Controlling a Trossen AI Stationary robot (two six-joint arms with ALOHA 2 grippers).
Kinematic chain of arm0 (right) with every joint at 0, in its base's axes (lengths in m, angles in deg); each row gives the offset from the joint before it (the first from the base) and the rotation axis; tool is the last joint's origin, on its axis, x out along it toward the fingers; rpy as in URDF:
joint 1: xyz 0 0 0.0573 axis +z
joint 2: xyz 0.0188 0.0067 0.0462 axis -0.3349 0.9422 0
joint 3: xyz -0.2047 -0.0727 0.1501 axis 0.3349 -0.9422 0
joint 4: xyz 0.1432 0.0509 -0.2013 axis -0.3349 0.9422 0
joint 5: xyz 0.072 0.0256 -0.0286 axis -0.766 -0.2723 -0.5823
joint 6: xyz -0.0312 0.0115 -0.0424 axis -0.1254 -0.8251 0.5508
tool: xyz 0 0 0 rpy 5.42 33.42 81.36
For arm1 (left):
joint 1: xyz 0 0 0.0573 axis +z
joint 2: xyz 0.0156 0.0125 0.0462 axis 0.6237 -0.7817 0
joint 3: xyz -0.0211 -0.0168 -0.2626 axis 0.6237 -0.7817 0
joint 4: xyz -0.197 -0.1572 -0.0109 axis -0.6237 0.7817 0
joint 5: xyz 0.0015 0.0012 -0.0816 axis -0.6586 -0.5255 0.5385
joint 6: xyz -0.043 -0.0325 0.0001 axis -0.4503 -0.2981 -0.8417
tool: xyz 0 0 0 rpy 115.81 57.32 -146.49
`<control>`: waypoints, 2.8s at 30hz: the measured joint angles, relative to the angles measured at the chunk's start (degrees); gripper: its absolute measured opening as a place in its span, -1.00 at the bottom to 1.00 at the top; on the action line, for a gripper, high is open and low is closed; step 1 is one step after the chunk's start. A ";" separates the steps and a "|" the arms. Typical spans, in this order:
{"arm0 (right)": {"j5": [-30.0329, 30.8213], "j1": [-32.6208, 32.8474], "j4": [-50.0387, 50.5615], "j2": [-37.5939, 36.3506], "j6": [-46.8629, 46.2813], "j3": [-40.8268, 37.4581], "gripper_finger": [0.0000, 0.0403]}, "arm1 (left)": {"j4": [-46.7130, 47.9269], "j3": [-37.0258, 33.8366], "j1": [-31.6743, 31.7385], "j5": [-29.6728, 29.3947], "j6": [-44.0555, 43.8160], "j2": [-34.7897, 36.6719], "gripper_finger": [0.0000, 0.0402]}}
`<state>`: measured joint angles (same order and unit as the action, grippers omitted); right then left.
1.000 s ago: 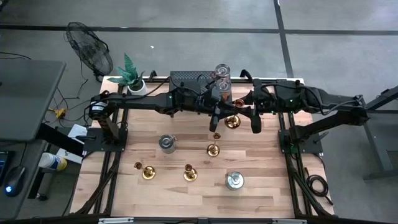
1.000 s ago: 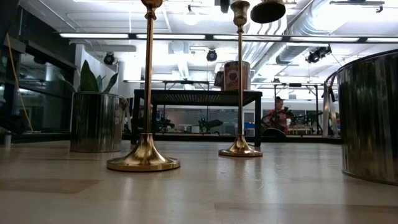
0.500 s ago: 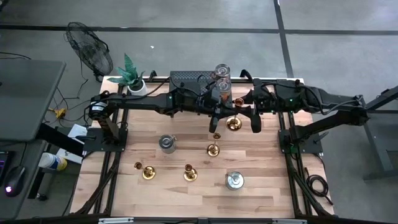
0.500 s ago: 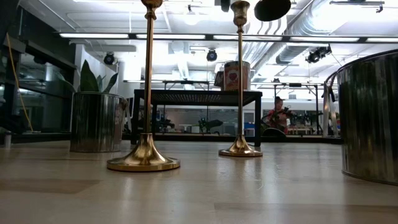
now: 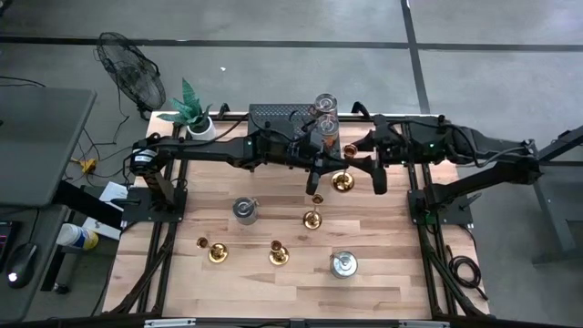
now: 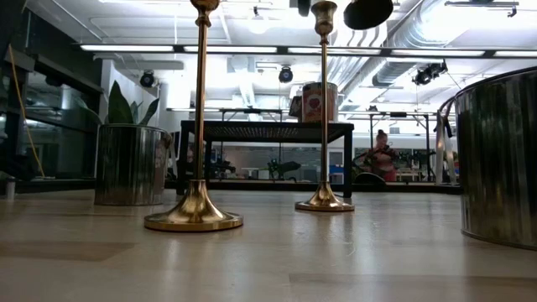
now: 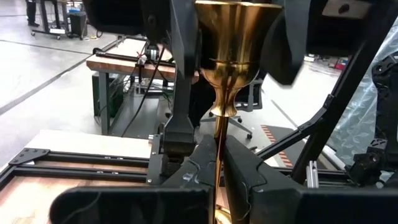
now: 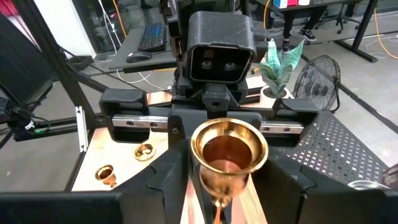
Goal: Pick & Place candle stick holders
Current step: Put the gold candle holder on the shelf
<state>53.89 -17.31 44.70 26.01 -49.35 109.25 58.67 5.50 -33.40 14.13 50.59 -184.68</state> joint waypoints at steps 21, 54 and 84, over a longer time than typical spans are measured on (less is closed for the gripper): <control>-2.60 0.07 9.07 -6.17 -6.60 0.00 -0.08 | 11.91 -0.13 2.01 -8.90 5.07 5.54 -1.00; -2.33 0.04 11.14 -6.15 -7.49 0.00 -0.09 | 26.89 -9.09 22.60 -7.05 10.09 18.79 -1.00; 2.10 0.02 11.10 -5.98 -6.52 0.00 -0.16 | 3.04 -34.71 31.56 -23.56 1.46 24.37 -1.00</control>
<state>55.99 -17.28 55.80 20.04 -55.87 109.25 61.72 -29.20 -1.83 -9.43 52.05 -160.31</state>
